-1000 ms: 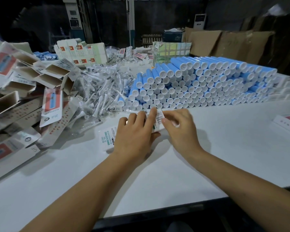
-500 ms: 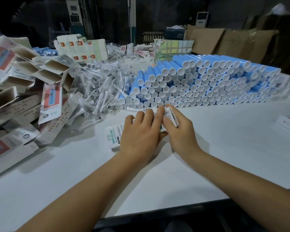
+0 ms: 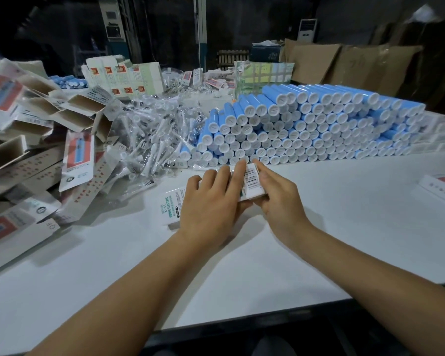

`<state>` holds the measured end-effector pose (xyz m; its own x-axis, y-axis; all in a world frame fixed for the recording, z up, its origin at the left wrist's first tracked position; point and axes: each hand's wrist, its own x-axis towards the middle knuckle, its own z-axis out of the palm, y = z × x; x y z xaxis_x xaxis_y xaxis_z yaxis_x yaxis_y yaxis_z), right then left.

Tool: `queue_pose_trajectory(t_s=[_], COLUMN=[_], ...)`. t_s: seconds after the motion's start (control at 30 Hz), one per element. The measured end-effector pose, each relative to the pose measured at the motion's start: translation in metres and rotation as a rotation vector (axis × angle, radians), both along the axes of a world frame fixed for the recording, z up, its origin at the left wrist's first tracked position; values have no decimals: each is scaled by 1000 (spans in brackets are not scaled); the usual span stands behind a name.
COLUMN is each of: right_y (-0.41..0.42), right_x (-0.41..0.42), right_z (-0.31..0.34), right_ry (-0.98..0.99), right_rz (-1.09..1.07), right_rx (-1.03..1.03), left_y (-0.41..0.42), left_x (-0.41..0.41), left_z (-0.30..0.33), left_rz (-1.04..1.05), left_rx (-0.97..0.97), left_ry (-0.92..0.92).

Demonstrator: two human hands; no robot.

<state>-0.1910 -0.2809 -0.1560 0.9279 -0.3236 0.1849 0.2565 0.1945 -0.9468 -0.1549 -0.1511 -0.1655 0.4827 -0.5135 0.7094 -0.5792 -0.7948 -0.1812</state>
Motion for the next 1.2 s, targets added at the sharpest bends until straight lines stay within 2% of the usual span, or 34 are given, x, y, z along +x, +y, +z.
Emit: queue_pose_trajectory(t_s=[0.33,0.7,0.87,1.07,1.2], right_y=[0,0,4,5,7], right_x=[0,3,-4,-4,-9], right_z=[2,-8,-12,-9,-11], right_ry=[-33,-11,-2,-32,-148], right_rz=[-19,-87,-81,-206,-303], right_rx=[-5,8,-366,-501,-719], left_y=[2,-3,-1,1,3], left_x=[-1,-4,-3,1,2], left_z=[1,-2,0,6,4], left_rz=[12,38,44,120,108], left_rx=[-22,51,30,-17,-23], left_ry=[-20,-53,-53,-10,-22])
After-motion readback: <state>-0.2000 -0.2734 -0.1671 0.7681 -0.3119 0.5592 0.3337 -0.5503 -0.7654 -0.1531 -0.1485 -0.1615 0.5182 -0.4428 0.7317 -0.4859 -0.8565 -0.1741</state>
